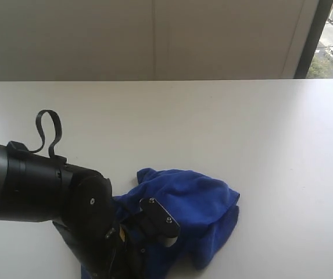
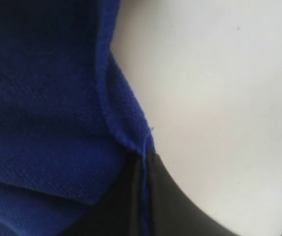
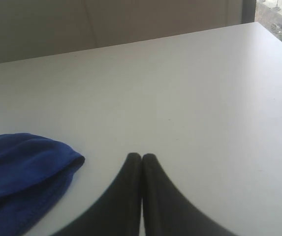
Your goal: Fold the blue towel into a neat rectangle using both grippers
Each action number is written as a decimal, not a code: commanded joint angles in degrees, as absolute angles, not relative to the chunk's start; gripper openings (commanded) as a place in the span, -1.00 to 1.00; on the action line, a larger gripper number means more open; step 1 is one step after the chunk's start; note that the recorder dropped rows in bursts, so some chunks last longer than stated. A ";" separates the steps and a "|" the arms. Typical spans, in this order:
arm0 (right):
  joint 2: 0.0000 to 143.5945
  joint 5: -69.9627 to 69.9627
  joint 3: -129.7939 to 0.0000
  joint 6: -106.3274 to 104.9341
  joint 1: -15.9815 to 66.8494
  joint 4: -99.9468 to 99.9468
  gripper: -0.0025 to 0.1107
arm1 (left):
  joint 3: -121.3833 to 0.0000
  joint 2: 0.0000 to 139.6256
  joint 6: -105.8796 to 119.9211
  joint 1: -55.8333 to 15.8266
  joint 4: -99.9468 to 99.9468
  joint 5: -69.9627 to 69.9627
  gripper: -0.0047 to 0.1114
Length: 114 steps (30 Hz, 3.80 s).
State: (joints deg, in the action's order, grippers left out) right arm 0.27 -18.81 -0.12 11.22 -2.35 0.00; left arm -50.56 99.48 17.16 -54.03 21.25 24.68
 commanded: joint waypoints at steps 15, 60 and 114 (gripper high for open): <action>0.00 -18.32 0.00 11.31 -2.28 0.00 -0.96 | -73.63 75.67 4.35 -54.46 -38.51 55.53 -0.92; 54.51 -41.80 -43.64 -26.27 -2.20 17.04 -0.96 | -82.15 70.69 4.47 -54.35 -60.17 67.44 -0.92; 88.89 -16.99 -50.96 -65.40 10.76 35.31 -0.96 | -81.72 70.69 2.08 -54.35 -61.73 68.05 -0.92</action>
